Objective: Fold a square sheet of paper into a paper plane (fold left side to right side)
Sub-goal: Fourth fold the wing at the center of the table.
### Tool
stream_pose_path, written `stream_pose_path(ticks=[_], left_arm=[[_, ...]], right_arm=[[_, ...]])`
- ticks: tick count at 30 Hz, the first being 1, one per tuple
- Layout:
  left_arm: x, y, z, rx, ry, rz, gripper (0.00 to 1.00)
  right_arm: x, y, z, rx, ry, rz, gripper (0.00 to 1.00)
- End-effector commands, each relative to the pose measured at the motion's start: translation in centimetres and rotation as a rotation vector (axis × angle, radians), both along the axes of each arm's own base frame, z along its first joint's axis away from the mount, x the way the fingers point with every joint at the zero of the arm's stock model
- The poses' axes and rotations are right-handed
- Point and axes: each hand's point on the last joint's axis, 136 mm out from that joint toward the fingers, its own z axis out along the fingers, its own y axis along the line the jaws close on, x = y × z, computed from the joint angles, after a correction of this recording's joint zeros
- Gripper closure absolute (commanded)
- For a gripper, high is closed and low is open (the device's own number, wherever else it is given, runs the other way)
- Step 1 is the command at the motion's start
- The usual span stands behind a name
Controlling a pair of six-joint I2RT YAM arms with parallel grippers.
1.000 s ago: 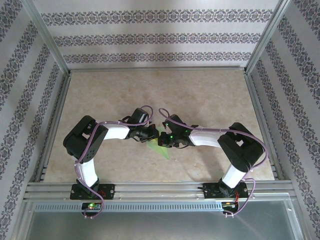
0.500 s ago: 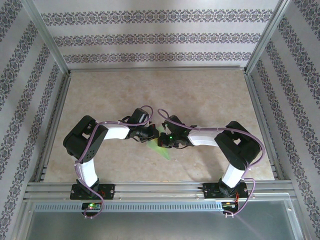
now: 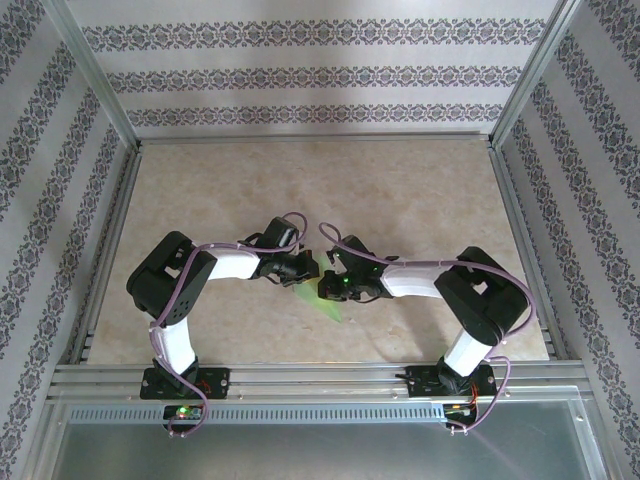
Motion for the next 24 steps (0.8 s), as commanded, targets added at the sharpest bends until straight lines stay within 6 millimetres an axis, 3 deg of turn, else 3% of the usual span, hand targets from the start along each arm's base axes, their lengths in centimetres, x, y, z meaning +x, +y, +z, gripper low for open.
stream_pose_path(ticks=[1, 24], left_arm=[[-0.1, 1.3, -2.0, 0.072, 0.029, 0.045, 1.0], [-0.1, 1.3, -2.3, 0.081, 0.031, 0.04, 1.0]], right_arm=[[-5.0, -2.5, -2.5, -0.105, 0.167, 0.057, 1.0], [-7.4, -6.3, -3.2, -0.159, 0.232, -0.025, 1.0]])
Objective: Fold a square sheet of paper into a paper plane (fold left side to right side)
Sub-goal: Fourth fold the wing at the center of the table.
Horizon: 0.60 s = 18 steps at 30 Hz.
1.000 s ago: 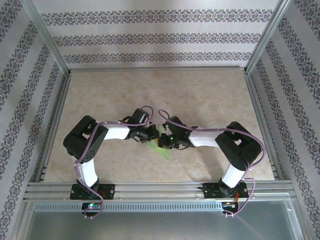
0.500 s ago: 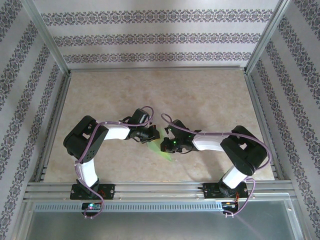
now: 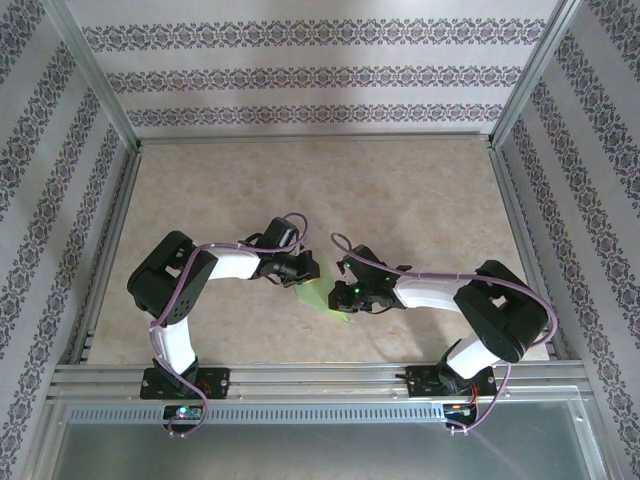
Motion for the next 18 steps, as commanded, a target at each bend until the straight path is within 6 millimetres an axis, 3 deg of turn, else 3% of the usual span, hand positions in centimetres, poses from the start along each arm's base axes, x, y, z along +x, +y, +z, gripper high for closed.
stream_pose_path(ticks=[1, 13, 18], left_arm=[[0.1, 1.5, -2.3, 0.094, 0.018, 0.05, 1.0], [0.3, 1.5, -2.2, 0.095, 0.013, 0.049, 1.0], [0.4, 1.4, -2.0, 0.092, 0.006, 0.048, 1.0]], right_arm=[[-4.4, -3.7, -3.1, -0.13, 0.189, -0.015, 1.0], [-6.6, -6.6, -3.5, -0.149, 0.23, -0.071, 1.0], [-6.5, -7.9, -2.8, -0.142, 0.226, -0.104, 1.0]])
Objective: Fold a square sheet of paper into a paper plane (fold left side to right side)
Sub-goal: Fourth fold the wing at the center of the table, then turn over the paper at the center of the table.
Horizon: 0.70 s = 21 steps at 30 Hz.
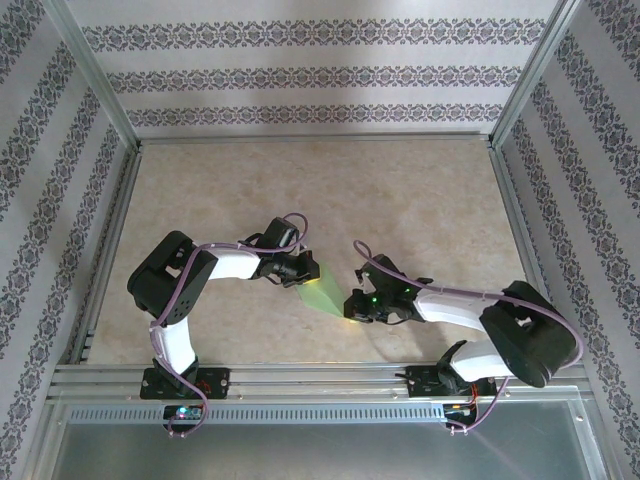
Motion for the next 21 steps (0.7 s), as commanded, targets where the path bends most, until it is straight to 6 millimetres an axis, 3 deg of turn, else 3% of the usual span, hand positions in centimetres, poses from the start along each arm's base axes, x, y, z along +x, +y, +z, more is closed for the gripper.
stream_pose_path(ticks=[1, 3, 7, 11, 14, 17, 21], left_arm=[[0.5, 1.4, -1.8, 0.09, -0.001, 0.047, 1.0], [0.6, 1.3, -1.5, 0.083, -0.008, 0.047, 1.0], [1.4, 0.3, 0.5, 0.014, -0.055, 0.046, 0.96], [2.5, -1.0, 4.3, -0.067, -0.131, 0.029, 0.9], [3.0, -1.2, 7.4, -0.084, -0.197, 0.013, 0.81], [3.1, -0.1, 9.8, -0.063, -0.262, 0.023, 0.69], [2.9, 2.6, 11.5, -0.022, -0.317, 0.085, 0.61]], right_arm=[[-4.1, -4.1, -2.3, -0.142, 0.176, -0.016, 1.0], [-3.7, -4.1, -1.2, -0.129, 0.145, -0.006, 0.99], [-1.7, -3.3, 2.5, -0.057, 0.025, 0.03, 0.84], [0.5, -2.8, 4.9, 0.005, -0.072, 0.079, 0.66], [2.3, -2.4, 5.7, 0.017, -0.13, 0.154, 0.6], [4.3, -1.7, 6.0, 0.03, -0.18, 0.231, 0.57], [5.9, -0.1, 5.7, 0.08, -0.214, 0.339, 0.57]])
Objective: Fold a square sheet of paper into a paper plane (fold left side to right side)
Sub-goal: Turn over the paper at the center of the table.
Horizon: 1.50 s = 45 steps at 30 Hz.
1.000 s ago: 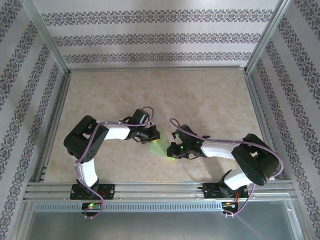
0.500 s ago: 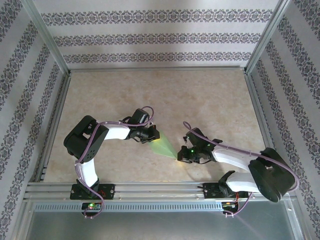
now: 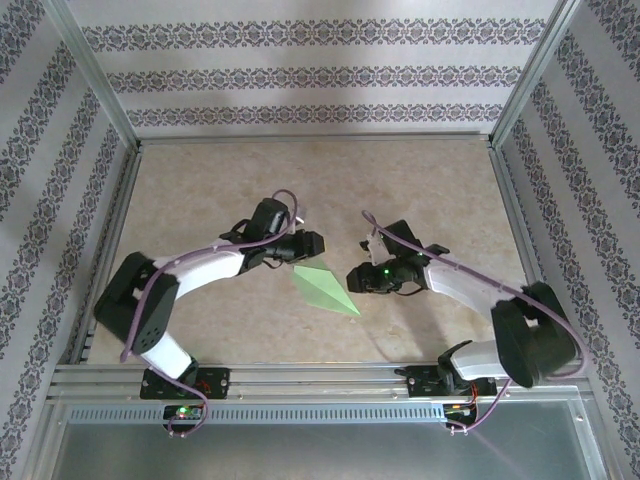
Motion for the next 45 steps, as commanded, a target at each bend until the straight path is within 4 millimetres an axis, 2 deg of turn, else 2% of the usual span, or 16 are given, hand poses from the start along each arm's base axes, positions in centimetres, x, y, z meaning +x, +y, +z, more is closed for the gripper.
stream_pose_path(ticks=[1, 5, 10, 18, 23, 25, 28, 31, 36, 39, 41, 45], left_arm=[[0.2, 3.2, 0.8, 0.057, -0.043, 0.079, 0.59], [-0.3, 5.6, 0.9, 0.058, -0.055, 0.158, 0.55], [-0.7, 6.7, 0.5, 0.06, -0.046, 0.192, 0.55], [-0.6, 7.0, 0.6, 0.064, -0.048, 0.197, 0.55], [-0.4, 7.5, 2.3, 0.046, -0.091, 0.213, 0.54], [-0.2, 7.8, 3.5, 0.028, -0.127, 0.222, 0.53], [0.0, 8.3, 6.3, -0.027, -0.206, 0.247, 0.45], [0.2, 8.6, 10.3, -0.12, -0.318, 0.265, 0.41], [-0.8, 8.0, 17.7, -0.312, -0.517, 0.211, 0.35], [-1.6, 7.0, 20.8, -0.415, -0.575, 0.143, 0.35], [-1.8, 6.3, 22.1, -0.48, -0.588, 0.101, 0.35], [-1.7, 4.7, 22.4, -0.51, -0.569, 0.046, 0.38]], right_arm=[[0.7, 1.7, 0.1, 0.062, -0.059, 0.173, 0.57], [1.3, 2.8, -0.8, 0.099, -0.042, 0.227, 0.57], [1.4, 3.9, -1.5, 0.146, -0.016, 0.254, 0.59], [1.6, 4.5, -2.2, 0.159, 0.002, 0.258, 0.75], [2.0, 4.4, -0.7, 0.164, -0.046, 0.246, 0.93], [2.5, 4.1, 0.8, 0.171, -0.094, 0.228, 0.97], [3.4, 3.7, 4.0, 0.2, -0.191, 0.19, 1.0], [4.7, 3.3, 8.1, 0.258, -0.308, 0.131, 1.0], [6.3, 2.4, 15.9, 0.422, -0.509, 0.011, 1.0], [6.5, 2.2, 20.0, 0.52, -0.607, -0.035, 1.0], [6.4, 2.2, 22.1, 0.575, -0.646, -0.05, 1.0], [6.1, 2.7, 24.6, 0.646, -0.661, -0.048, 1.0]])
